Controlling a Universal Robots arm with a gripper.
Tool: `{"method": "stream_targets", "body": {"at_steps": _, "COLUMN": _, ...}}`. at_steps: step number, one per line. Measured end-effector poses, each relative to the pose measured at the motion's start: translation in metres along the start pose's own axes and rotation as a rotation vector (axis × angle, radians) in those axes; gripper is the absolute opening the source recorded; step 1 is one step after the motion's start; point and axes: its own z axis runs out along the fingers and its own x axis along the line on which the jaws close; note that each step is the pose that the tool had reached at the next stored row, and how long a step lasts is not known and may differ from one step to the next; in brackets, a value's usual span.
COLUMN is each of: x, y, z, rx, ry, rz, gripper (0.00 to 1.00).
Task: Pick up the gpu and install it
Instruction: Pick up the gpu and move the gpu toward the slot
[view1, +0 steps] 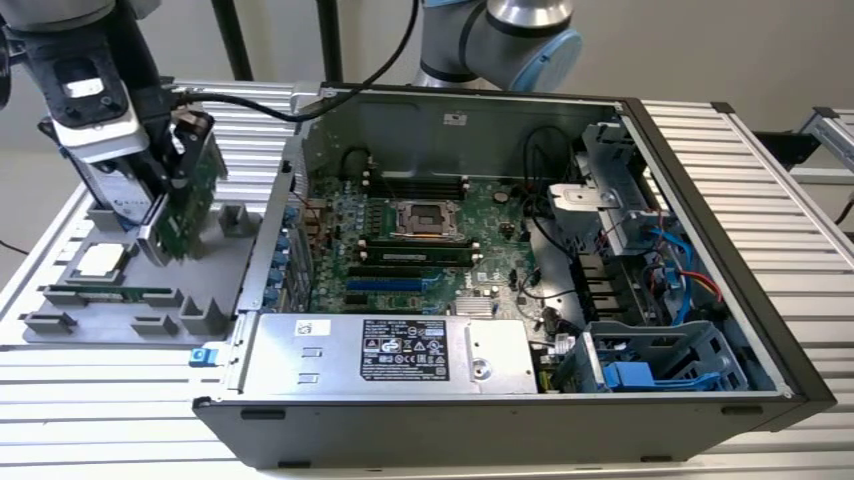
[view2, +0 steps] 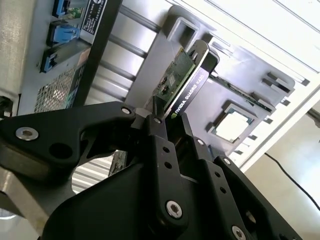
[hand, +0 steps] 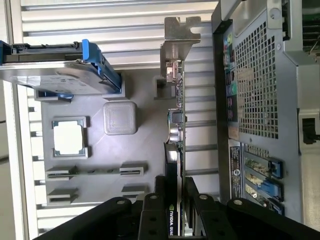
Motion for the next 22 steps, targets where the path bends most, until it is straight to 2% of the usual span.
{"method": "stream_targets", "body": {"at_steps": 22, "x": -0.0011, "y": 0.0017, "z": -0.0428, "rx": -0.0001, "ry": -0.0001, "rz": 0.0, "gripper": 0.0}}
